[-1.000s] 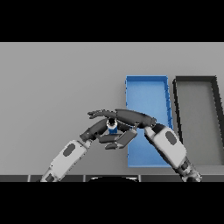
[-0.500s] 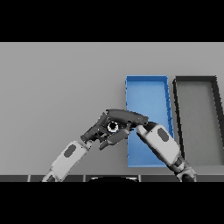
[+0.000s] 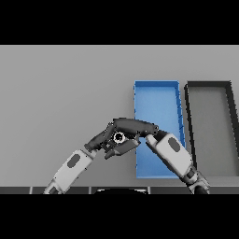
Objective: Pick up the blue pipe and place it into the blue bin.
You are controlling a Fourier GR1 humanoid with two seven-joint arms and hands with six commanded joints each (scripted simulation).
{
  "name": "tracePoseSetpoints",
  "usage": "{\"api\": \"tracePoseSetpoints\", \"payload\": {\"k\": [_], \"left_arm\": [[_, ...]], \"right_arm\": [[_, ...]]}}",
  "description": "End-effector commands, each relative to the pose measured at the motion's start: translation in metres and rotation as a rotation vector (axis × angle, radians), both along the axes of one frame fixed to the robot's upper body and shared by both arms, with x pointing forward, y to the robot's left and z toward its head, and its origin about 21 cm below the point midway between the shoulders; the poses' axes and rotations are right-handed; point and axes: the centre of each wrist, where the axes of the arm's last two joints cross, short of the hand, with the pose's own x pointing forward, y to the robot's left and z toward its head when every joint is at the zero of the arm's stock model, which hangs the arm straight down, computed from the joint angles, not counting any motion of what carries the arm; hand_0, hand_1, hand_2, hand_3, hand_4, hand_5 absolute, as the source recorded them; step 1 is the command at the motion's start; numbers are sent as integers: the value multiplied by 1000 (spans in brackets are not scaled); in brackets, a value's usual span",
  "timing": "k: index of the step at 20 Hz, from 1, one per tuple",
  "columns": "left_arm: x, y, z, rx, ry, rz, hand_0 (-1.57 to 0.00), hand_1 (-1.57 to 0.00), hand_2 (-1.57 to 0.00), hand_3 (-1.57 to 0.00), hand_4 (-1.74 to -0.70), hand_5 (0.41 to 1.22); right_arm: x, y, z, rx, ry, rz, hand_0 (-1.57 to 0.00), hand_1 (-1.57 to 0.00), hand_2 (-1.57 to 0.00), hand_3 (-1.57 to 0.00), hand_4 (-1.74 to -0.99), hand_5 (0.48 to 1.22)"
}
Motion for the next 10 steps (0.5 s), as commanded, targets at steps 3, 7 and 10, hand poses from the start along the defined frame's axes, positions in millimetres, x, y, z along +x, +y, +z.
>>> {"api": "tracePoseSetpoints", "payload": {"k": [3,7,10], "left_arm": [[-2,6,0,71,-9,-20,-668,-634,-608,-616,-1226,1221],[5,-1,0,134,-62,-5,-273,-259,-248,-252,-955,972],[4,5,-1,140,-44,18,-139,-132,-127,-128,-876,781]], "right_arm": [[-5,2,-1,6,6,-20,-1558,-1558,-1559,-1555,-1485,1205],[-7,3,-1,3,3,-40,-1566,-1566,-1566,-1565,-1488,1214],[-6,0,3,9,3,-51,-1568,-1568,-1568,-1568,-1488,1218]]}}
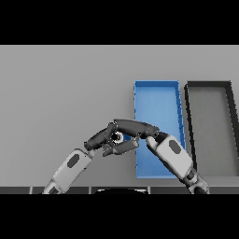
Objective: Pick up the blue pipe and place it into the blue bin.
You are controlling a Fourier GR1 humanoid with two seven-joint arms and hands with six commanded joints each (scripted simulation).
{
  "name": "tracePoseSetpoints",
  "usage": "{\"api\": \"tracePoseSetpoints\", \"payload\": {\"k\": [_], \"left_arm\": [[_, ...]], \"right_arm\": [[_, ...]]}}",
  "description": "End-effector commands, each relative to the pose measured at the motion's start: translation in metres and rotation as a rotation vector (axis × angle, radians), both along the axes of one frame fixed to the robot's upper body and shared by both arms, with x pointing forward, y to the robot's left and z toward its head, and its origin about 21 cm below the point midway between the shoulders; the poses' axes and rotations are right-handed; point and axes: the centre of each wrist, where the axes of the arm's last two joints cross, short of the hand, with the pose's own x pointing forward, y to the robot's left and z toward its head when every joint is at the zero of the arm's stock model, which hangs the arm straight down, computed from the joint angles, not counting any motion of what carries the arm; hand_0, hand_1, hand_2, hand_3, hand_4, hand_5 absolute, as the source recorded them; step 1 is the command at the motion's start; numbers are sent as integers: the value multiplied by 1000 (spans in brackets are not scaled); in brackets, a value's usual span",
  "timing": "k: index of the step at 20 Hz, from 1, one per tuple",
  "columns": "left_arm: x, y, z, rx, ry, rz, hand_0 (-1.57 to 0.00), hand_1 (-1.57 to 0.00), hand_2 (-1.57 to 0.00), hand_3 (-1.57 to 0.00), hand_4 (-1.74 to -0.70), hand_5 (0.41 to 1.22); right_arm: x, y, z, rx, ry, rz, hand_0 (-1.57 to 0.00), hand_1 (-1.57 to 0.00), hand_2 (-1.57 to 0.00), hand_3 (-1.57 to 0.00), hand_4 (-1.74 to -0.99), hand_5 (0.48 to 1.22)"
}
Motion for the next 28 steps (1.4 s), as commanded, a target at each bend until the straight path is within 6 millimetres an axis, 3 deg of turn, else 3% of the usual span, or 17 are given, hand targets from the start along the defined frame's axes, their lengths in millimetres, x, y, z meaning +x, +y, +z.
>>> {"api": "tracePoseSetpoints", "payload": {"k": [1,6,10,12,18,21,25,28], "left_arm": [[1,-1,2,-3,9,2,-111,-106,-101,-102,-861,734],[1,-1,-6,10,134,69,-36,-34,-32,-33,-895,625],[-5,2,-9,0,152,60,-14,-13,-13,-13,-913,543],[-8,-1,-7,8,158,59,-9,-8,-8,-8,-922,515],[-9,4,-5,20,162,67,-2,-1,-1,-1,-925,488],[-9,4,0,21,138,73,0,0,0,0,-912,486],[-6,6,0,42,151,79,0,0,1,1,-890,485],[-7,8,0,35,141,79,1,1,1,1,-886,482]], "right_arm": [[2,0,0,-5,-5,-2,-1569,-1569,-1569,-1568,-1487,1218],[2,2,-6,31,38,5,-1570,-1570,-1570,-1570,-1489,1220],[5,-4,12,107,228,43,-1571,-1571,-1571,-1571,-1491,1221],[7,-6,34,135,271,29,-1571,-1571,-1571,-1571,-1490,1221],[21,-8,116,223,135,47,-1571,-1571,-1571,-1571,-1495,1221],[41,-21,152,310,113,-124,-1571,-1571,-1571,-1571,-1496,1221],[78,-50,154,285,117,-362,-1571,-1571,-1571,-1571,-1498,1221],[101,-77,131,255,191,-501,-1571,-1571,-1571,-1571,-1498,1221]]}}
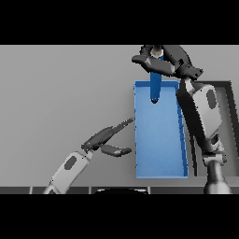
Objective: Pick up the blue pipe and place it into the blue bin.
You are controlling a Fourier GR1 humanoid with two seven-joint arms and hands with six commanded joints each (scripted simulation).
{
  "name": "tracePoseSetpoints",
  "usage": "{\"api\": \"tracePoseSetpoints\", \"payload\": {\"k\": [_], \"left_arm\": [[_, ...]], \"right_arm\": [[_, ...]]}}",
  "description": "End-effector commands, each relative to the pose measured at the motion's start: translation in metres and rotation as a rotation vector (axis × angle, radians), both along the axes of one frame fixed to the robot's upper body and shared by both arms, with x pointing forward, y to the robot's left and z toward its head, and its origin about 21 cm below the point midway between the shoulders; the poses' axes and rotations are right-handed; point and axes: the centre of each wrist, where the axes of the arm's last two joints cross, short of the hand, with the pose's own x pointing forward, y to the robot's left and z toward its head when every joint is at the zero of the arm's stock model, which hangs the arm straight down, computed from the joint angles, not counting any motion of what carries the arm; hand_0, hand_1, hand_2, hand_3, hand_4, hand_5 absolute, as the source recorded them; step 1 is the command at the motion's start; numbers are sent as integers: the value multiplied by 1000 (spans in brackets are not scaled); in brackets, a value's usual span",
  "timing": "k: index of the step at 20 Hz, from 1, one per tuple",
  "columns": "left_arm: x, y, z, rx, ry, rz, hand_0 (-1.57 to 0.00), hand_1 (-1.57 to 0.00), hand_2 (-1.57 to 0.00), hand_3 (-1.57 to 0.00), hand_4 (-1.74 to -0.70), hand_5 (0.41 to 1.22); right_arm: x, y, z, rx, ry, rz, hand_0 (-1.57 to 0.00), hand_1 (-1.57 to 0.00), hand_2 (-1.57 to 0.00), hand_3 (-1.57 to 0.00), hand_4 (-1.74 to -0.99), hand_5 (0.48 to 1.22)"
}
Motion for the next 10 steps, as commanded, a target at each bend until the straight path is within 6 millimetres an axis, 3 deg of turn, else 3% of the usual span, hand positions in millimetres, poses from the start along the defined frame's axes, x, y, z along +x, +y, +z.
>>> {"api": "tracePoseSetpoints", "payload": {"k": [1,5,10], "left_arm": [[1,0,-2,5,0,4,1,1,1,1,-883,481],[1,4,1,7,-12,5,1,1,1,1,-877,483],[-3,2,-2,4,-8,-7,1,1,1,1,-870,480]], "right_arm": [[6,-10,-14,-3,43,-46,-1571,-1571,-1571,-1571,-1498,1221],[20,-45,-70,-62,212,-213,-1571,-1571,-1571,-1571,-1499,1221],[15,-64,-120,-153,423,-364,-1571,-1571,-1571,-1571,-1499,1221]]}}
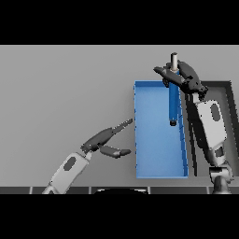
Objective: Pick up the blue pipe and place it into the blue bin.
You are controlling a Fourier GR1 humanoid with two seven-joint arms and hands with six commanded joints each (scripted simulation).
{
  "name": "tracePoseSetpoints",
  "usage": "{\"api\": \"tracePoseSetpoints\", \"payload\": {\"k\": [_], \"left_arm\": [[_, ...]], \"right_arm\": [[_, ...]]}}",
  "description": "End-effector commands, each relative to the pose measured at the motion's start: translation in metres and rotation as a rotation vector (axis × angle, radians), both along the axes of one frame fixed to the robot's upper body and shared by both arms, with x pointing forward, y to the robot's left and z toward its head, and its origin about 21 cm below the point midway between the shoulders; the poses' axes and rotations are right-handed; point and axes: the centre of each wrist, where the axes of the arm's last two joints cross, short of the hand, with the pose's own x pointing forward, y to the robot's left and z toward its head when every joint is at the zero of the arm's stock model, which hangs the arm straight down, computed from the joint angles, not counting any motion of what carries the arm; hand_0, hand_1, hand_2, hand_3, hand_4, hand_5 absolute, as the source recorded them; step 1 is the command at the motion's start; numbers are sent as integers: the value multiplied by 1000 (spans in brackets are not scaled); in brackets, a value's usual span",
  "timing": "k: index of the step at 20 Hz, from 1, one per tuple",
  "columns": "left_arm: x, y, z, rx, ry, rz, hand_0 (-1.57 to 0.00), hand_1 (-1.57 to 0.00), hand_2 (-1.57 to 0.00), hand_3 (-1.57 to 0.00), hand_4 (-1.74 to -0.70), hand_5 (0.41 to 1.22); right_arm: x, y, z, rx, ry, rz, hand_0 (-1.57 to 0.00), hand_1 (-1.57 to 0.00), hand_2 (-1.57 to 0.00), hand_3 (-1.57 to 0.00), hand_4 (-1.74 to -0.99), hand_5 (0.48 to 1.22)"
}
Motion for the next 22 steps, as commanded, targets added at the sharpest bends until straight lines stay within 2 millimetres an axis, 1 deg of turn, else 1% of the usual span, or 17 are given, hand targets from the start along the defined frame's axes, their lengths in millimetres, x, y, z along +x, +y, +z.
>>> {"api": "tracePoseSetpoints", "payload": {"k": [1,2,4,5,6,7,8,9,10,11,12,13,14,15,17,19,22], "left_arm": [[-1,0,0,-6,5,-4,1,1,1,1,-874,479],[2,0,1,-4,2,7,1,1,1,1,-877,479],[0,3,-2,6,1,15,1,1,1,1,-880,475],[-2,2,-3,1,3,7,1,1,1,1,-881,476],[1,1,-1,7,5,10,1,1,1,1,-883,479],[3,-1,0,9,5,10,1,1,1,1,-885,481],[2,-2,-1,11,7,13,1,1,1,1,-886,483],[3,1,0,3,1,13,1,1,1,1,-885,486],[0,-3,-1,1,1,5,1,1,1,1,-883,490],[0,-1,0,6,-1,8,1,1,1,1,-882,493],[1,1,-1,11,3,10,1,1,1,1,-880,495],[-1,-1,-1,6,-1,6,1,1,1,1,-880,497],[1,-2,-1,2,0,6,1,1,1,1,-881,497],[3,0,0,2,3,15,1,1,1,1,-881,496],[2,-2,1,0,4,14,1,1,1,1,-879,493],[1,-1,-1,0,6,9,1,1,1,1,-878,490],[-2,-1,-1,-6,-4,4,1,1,1,1,-879,483]], "right_arm": [[-3,-2,-12,-15,47,-32,-1571,-1571,-1571,-1571,-1499,1221],[-8,-5,-20,-39,85,-43,-1571,-1571,-1571,-1571,-1499,1221],[-13,-13,-36,-97,147,-79,-1571,-1571,-1571,-1025,-1586,1221],[-17,-18,-47,-113,191,-90,-1571,-1571,-1571,-820,-1617,1221],[-20,-22,-53,-141,215,-90,-1571,-1571,-1571,-681,-1642,1221],[-19,-22,-59,-164,250,-99,-1571,-1571,-1571,-617,-1662,1221],[-22,-25,-67,-187,289,-112,-1571,-1571,-1571,-808,-1617,1199],[-21,-25,-76,-203,340,-137,-1571,-1514,-1454,-960,-1573,1188],[-19,-24,-83,-210,393,-145,-1257,-1211,-1163,-768,-1515,1176],[-19,-27,-87,-203,447,-158,-1005,-968,-930,-614,-1451,1146],[-20,-28,-91,-205,491,-162,-804,-775,-744,-491,-1385,1114],[-21,-28,-90,-212,514,-145,-643,-619,-595,-393,-1334,1135],[-21,-23,-87,-233,518,-85,-514,-495,-476,-314,-1296,1152],[-19,-25,-85,-263,522,-64,-411,-396,-380,-251,-1264,1108],[-22,-20,-82,-364,487,-20,-263,-253,-243,-160,-1202,1013],[-23,-19,-88,-429,470,1,-168,-162,-155,-102,-1160,945],[-23,-18,-91,-493,452,29,-85,-82,-79,-52,-1133,853]]}}
